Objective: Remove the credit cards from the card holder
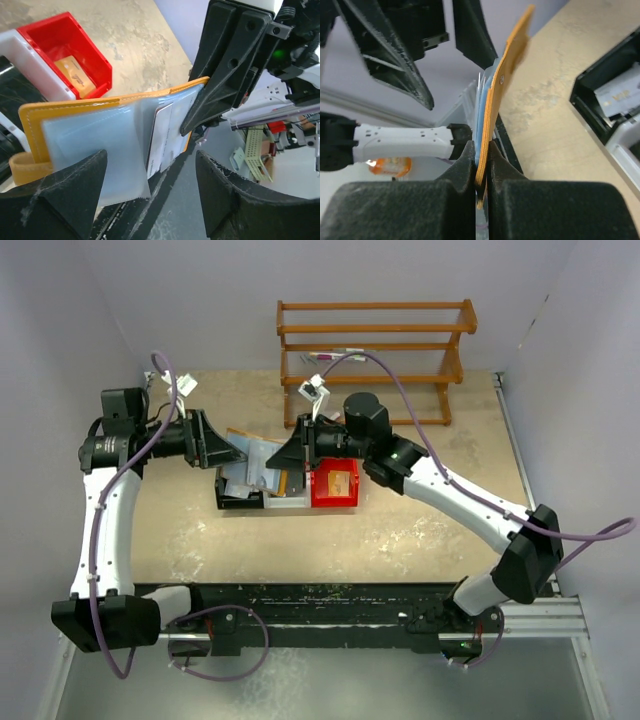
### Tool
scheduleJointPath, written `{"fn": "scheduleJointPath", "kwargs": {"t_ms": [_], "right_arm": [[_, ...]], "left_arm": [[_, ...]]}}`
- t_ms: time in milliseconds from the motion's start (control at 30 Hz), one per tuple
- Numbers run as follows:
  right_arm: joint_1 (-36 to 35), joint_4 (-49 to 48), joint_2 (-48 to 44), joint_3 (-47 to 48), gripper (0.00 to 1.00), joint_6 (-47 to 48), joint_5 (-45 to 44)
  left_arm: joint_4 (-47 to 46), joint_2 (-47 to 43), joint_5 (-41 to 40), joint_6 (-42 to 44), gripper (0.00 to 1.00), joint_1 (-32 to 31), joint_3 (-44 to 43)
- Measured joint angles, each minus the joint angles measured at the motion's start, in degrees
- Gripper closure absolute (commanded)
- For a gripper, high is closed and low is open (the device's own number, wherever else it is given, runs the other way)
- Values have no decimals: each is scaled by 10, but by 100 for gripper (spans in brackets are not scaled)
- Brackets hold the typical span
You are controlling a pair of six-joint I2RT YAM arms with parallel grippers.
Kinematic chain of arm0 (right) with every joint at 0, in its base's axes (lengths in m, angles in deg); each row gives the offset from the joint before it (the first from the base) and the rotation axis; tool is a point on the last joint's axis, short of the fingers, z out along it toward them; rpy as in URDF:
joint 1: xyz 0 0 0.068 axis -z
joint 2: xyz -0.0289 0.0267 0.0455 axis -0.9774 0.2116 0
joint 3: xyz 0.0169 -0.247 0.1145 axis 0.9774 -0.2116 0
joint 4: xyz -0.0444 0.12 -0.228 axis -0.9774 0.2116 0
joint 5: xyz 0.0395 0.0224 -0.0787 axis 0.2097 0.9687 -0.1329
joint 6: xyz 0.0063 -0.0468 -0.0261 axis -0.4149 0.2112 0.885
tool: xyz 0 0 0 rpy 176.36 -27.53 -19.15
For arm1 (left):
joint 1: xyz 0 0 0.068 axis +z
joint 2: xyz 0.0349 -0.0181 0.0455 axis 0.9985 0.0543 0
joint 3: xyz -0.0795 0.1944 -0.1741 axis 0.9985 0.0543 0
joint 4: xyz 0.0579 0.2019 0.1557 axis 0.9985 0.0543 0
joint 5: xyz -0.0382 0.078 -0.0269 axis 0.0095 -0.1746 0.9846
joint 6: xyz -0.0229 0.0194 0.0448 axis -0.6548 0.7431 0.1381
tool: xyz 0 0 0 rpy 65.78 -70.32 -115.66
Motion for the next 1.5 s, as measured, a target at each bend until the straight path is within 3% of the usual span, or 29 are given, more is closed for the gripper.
{"fn": "scheduleJointPath", "kwargs": {"t_ms": [200,400,833,1067,1500], "right_arm": [[1,-108,0,-52,100,-49,74],[0,-152,10,-61,100,-74,102],[0,-168,30,-60,100,-75,95],[0,-174,30,-61,100,-81,95],[4,-203,14,-80,100,-97,103]], "left_arm": [[12,-10,35,0,38,0,1],[9,-23,44,-2,47,0,1],[-12,-39,45,-26,54,0,3],[-42,-40,57,-69,65,0,59],[9,-34,4,-19,68,0,14]]}}
